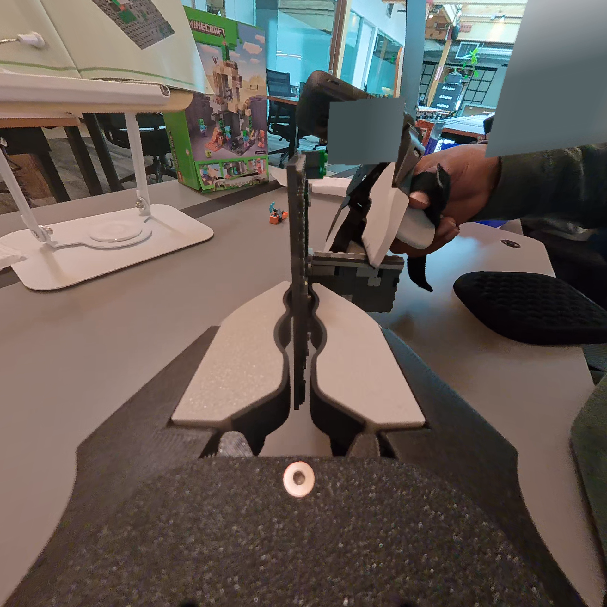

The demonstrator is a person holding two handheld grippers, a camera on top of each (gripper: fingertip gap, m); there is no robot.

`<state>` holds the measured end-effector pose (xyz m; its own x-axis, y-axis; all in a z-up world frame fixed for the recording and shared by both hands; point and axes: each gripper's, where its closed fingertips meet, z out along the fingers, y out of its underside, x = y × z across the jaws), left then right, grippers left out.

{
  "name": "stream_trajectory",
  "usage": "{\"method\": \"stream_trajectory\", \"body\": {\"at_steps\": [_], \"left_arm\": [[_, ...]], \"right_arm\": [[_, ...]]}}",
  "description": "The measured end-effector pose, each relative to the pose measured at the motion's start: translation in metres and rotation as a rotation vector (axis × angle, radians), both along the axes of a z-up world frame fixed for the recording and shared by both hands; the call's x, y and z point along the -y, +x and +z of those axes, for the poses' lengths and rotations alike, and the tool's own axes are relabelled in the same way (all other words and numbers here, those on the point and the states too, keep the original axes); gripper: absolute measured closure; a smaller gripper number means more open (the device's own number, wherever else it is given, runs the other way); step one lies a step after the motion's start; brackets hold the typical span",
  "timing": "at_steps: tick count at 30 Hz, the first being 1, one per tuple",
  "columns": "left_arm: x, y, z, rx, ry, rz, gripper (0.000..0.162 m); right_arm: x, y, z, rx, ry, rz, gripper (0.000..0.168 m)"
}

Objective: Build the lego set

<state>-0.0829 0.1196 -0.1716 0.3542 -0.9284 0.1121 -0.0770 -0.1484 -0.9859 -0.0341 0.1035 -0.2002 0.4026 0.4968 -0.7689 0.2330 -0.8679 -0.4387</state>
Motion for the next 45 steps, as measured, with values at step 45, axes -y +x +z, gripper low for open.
{"method": "stream_trajectory", "body": {"at_steps": [45], "left_arm": [[0.019,0.006,0.014,0.042,0.091,-0.080,0.156]], "right_arm": [[0.003,-0.008,0.008,-0.407,-0.291,-0.137,0.090]]}}
